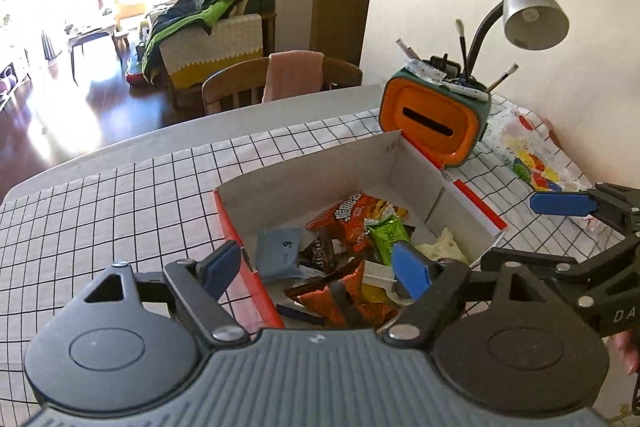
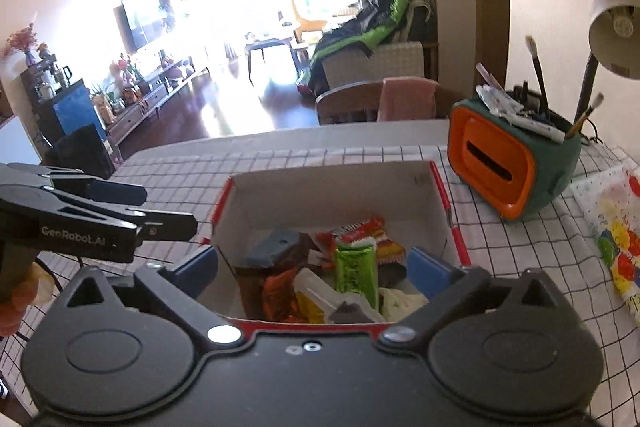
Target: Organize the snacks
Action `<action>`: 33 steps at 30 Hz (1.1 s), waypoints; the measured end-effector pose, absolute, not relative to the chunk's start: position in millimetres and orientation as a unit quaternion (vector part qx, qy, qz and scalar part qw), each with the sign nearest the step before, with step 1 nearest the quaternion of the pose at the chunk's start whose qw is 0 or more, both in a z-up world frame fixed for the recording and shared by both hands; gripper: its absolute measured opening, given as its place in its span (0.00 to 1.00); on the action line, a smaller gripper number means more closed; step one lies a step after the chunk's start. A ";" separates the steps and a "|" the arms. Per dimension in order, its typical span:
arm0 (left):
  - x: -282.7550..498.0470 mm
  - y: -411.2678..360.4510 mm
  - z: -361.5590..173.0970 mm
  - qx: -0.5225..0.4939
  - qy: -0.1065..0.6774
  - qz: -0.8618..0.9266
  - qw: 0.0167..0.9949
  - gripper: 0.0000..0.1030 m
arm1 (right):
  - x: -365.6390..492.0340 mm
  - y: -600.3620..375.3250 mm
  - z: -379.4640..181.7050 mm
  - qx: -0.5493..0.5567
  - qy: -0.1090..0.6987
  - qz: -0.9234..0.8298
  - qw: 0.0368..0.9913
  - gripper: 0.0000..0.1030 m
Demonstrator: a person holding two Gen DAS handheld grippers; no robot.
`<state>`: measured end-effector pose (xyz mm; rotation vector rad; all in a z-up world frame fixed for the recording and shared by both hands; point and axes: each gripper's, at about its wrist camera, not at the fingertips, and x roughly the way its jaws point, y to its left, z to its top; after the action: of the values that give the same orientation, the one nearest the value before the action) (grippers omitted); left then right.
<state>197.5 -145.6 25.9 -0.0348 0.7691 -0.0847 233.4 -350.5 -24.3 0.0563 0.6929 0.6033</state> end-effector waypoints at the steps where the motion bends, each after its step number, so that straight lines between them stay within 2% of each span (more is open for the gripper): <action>1: 194.8 -144.5 26.9 -0.020 0.372 -0.043 0.927 0.82 | 230.2 -351.0 -23.2 0.024 0.329 0.291 0.898 1.00; 5: 185.6 -140.7 29.9 -0.035 0.363 -0.050 0.930 0.87 | 219.6 -350.4 -19.0 0.014 0.314 0.286 0.905 1.00; 10: 173.0 -136.6 30.2 -0.052 0.358 -0.060 0.930 1.00 | 209.5 -356.4 -15.4 0.024 0.309 0.279 0.909 1.00; 33: 144.0 -148.1 32.7 -0.035 0.357 -0.055 0.932 1.00 | 194.6 -362.1 -16.7 0.052 0.313 0.271 0.909 1.00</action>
<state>144.0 -148.1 32.7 -0.0715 0.7310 -0.1129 194.6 -362.1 -16.7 0.1068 0.6465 0.5597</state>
